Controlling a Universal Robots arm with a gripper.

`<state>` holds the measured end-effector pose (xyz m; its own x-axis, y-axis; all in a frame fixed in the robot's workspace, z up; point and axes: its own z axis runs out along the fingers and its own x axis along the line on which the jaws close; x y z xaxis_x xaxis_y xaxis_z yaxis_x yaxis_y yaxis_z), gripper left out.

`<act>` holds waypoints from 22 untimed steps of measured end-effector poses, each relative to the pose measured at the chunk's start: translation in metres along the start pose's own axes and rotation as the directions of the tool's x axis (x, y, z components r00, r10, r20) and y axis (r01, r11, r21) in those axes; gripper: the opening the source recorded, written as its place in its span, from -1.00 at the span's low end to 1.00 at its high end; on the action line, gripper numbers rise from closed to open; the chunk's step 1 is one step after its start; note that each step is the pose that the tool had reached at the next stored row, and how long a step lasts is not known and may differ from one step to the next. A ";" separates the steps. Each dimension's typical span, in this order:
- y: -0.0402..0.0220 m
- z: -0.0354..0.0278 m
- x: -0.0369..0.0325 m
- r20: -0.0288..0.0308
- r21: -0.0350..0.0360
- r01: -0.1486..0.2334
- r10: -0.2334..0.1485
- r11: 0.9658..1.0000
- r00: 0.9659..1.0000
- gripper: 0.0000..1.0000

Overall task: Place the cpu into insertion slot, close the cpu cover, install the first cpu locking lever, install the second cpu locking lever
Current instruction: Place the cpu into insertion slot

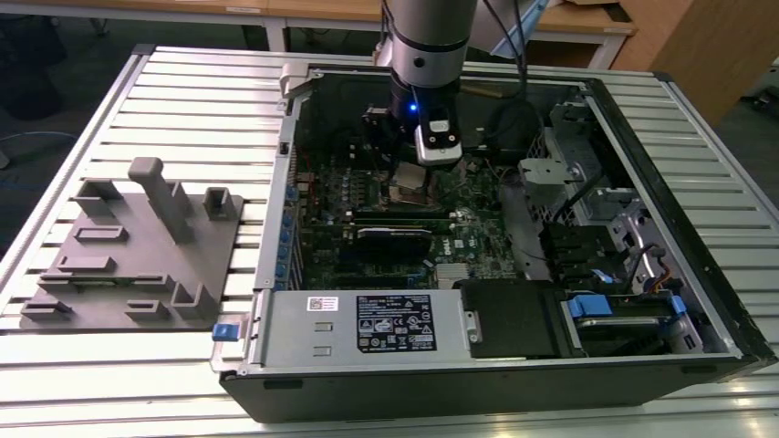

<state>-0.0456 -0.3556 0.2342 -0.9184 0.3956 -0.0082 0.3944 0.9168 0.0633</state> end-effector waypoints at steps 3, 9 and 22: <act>0.0000 0.0000 0.0000 0.001 0.000 -0.017 0.017 1.000 1.000 0.08; 0.0000 0.0000 0.0000 0.001 0.000 -0.018 0.018 1.000 1.000 0.08; -0.0002 0.0001 0.0005 0.006 0.000 -0.094 0.094 0.996 0.996 0.08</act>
<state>-0.0461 -0.3556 0.2341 -0.8770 0.4803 -0.0082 0.4789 0.8756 0.0634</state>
